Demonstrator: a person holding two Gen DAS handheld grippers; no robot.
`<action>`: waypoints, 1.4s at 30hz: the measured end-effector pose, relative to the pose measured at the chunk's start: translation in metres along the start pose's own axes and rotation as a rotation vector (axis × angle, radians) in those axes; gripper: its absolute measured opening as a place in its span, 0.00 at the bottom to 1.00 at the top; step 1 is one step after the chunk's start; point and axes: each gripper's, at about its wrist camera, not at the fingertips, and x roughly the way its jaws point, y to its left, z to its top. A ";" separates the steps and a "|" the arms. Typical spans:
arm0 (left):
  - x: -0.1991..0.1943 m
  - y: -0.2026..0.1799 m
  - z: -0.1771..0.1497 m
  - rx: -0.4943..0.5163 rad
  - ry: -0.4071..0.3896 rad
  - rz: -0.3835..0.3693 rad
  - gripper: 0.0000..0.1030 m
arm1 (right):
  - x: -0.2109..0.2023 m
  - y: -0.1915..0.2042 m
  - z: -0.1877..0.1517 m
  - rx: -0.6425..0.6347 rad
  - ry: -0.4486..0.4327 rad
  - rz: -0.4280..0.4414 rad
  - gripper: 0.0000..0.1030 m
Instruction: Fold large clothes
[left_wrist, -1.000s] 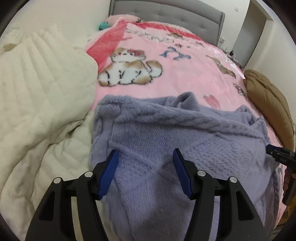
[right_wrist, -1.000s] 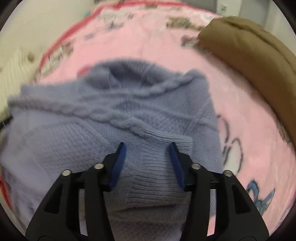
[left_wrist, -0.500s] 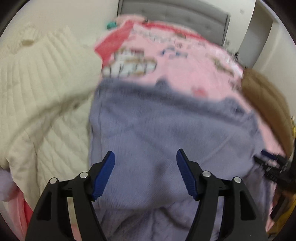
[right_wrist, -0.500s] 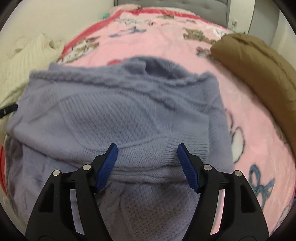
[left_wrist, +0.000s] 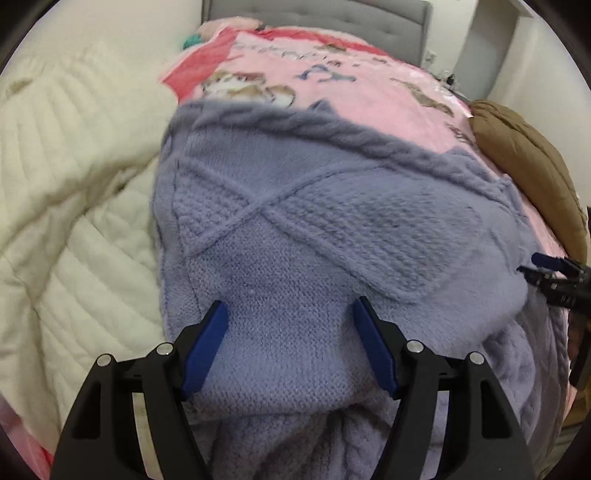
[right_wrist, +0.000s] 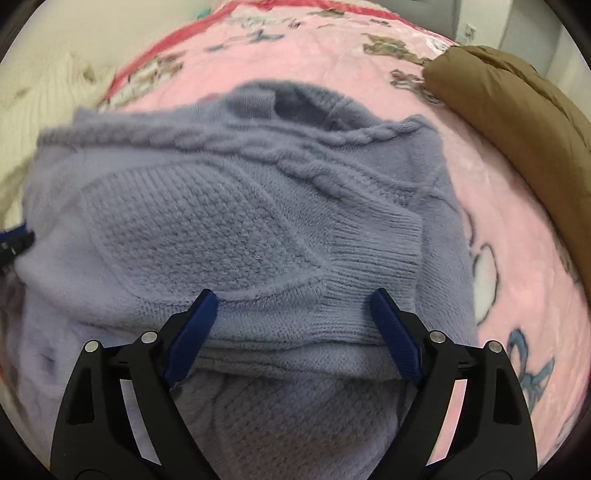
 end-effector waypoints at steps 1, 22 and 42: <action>-0.009 -0.001 -0.003 0.014 -0.019 -0.004 0.68 | -0.011 -0.003 -0.003 0.019 -0.025 0.013 0.79; -0.126 0.000 -0.233 0.008 0.132 0.103 0.80 | -0.138 0.008 -0.257 -0.054 0.123 -0.031 0.79; -0.120 -0.004 -0.277 -0.072 0.138 0.209 0.67 | -0.124 -0.053 -0.257 0.020 0.217 -0.017 0.16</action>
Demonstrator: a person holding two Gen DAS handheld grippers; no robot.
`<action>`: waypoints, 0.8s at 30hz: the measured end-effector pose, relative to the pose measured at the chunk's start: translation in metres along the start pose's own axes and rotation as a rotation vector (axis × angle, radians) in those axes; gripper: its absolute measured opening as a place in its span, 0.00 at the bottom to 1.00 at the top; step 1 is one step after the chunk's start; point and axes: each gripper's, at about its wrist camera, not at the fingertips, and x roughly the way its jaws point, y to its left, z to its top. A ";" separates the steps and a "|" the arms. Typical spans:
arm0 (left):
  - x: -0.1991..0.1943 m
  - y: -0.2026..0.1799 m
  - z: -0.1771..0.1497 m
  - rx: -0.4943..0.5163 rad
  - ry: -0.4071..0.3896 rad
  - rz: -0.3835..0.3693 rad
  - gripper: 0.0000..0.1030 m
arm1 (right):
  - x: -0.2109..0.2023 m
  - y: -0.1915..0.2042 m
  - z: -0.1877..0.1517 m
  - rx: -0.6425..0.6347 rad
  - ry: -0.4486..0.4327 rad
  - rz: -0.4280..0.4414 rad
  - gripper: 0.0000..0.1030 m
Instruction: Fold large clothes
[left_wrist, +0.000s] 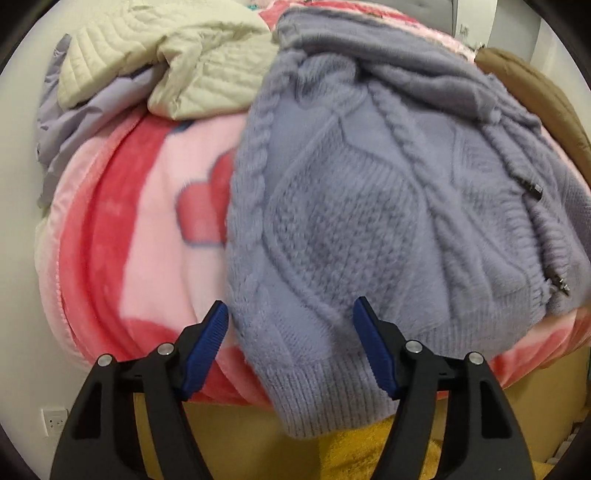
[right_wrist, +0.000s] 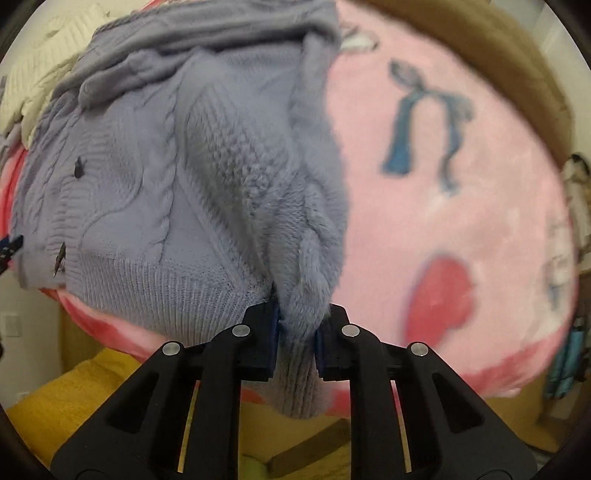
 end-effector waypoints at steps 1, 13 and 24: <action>0.003 -0.001 0.001 0.008 0.002 -0.006 0.67 | 0.002 0.001 -0.001 0.000 -0.018 0.002 0.22; -0.012 0.009 -0.031 -0.034 0.061 -0.164 0.80 | -0.023 -0.003 -0.052 0.071 -0.114 0.047 0.54; 0.009 0.024 -0.030 -0.137 0.057 -0.214 0.58 | 0.001 0.015 -0.046 0.039 -0.101 0.009 0.46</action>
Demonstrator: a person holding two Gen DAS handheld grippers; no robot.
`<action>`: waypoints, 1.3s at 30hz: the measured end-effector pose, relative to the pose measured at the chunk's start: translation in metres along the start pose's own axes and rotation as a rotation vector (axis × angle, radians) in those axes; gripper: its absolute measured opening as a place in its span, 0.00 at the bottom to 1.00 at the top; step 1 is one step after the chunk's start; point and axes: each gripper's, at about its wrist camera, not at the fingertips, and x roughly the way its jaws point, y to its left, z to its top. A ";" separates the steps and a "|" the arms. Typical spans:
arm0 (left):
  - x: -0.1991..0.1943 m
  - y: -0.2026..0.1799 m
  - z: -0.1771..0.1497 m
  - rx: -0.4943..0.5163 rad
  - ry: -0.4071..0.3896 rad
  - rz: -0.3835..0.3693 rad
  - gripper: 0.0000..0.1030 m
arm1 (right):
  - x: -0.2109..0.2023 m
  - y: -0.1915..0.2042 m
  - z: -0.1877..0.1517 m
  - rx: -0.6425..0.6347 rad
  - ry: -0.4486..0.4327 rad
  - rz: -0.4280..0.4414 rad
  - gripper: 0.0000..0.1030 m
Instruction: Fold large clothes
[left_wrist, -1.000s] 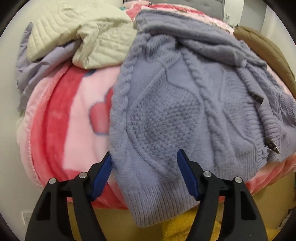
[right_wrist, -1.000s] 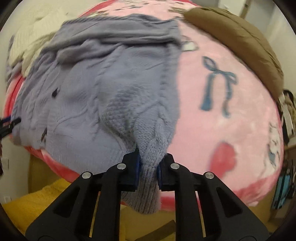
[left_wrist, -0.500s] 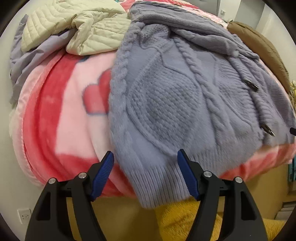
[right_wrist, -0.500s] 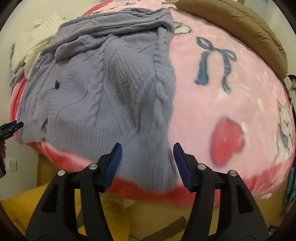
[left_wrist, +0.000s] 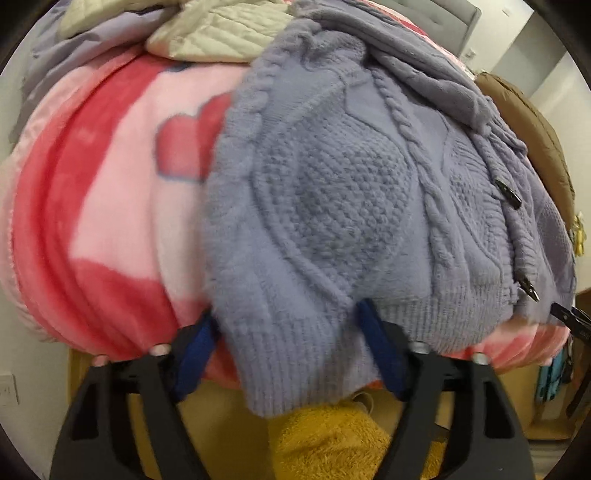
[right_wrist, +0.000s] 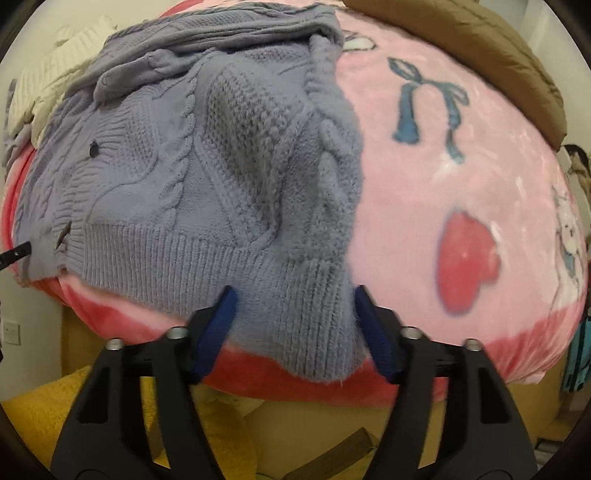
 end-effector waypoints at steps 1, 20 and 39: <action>-0.001 -0.003 -0.001 0.024 0.006 0.006 0.55 | 0.000 -0.001 0.000 0.008 0.006 0.012 0.36; -0.131 -0.018 0.060 0.069 0.014 0.192 0.08 | -0.118 0.012 0.050 -0.026 -0.014 0.057 0.14; -0.105 -0.065 0.339 0.129 -0.162 0.200 0.08 | -0.143 0.014 0.305 -0.018 -0.240 -0.144 0.15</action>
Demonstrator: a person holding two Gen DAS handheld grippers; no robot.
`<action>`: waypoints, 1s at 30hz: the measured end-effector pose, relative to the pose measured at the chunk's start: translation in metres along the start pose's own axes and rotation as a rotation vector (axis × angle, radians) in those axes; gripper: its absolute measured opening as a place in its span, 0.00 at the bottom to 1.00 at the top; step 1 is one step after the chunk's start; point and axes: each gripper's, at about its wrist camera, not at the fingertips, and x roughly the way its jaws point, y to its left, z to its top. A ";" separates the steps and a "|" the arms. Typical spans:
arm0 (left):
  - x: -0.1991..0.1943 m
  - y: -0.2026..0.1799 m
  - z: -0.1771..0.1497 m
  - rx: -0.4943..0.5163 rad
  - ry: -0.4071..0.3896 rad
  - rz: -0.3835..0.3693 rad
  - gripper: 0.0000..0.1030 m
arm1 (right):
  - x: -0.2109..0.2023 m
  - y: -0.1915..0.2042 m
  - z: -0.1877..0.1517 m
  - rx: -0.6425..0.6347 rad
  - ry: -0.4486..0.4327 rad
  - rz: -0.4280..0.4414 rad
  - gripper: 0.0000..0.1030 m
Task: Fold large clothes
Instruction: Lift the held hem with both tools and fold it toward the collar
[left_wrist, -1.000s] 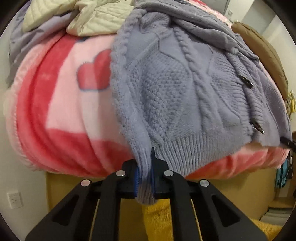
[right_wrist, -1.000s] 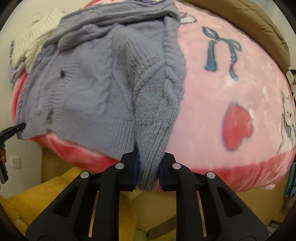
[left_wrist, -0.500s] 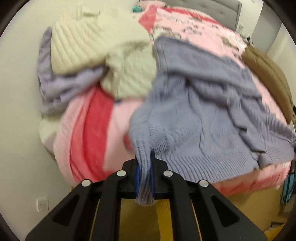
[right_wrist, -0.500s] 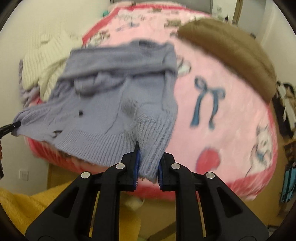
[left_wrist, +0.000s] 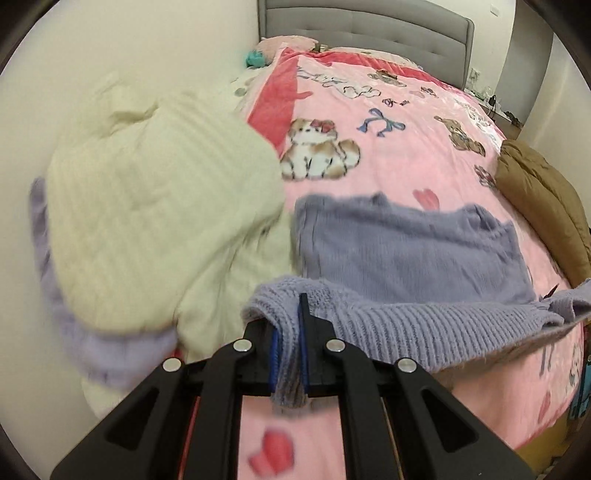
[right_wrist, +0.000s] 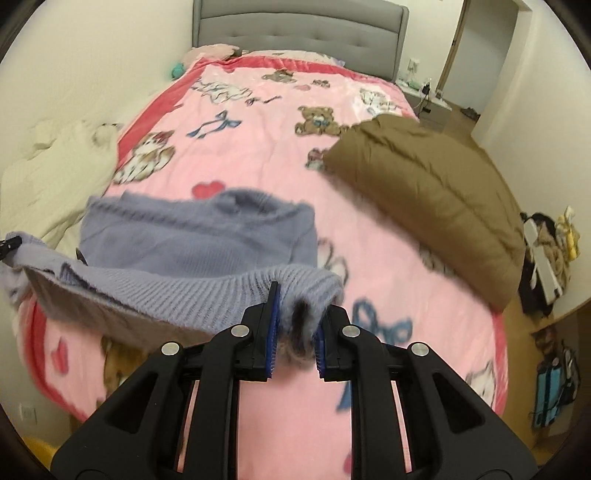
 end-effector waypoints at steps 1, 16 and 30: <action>0.010 -0.002 0.014 0.001 0.000 0.004 0.08 | 0.009 0.001 0.009 -0.003 0.005 -0.004 0.15; 0.138 -0.020 0.119 -0.092 0.076 0.103 0.08 | 0.200 -0.005 0.114 0.004 0.133 0.077 0.15; 0.231 -0.050 0.141 0.045 0.187 0.151 0.18 | 0.323 -0.010 0.135 0.082 0.308 0.139 0.26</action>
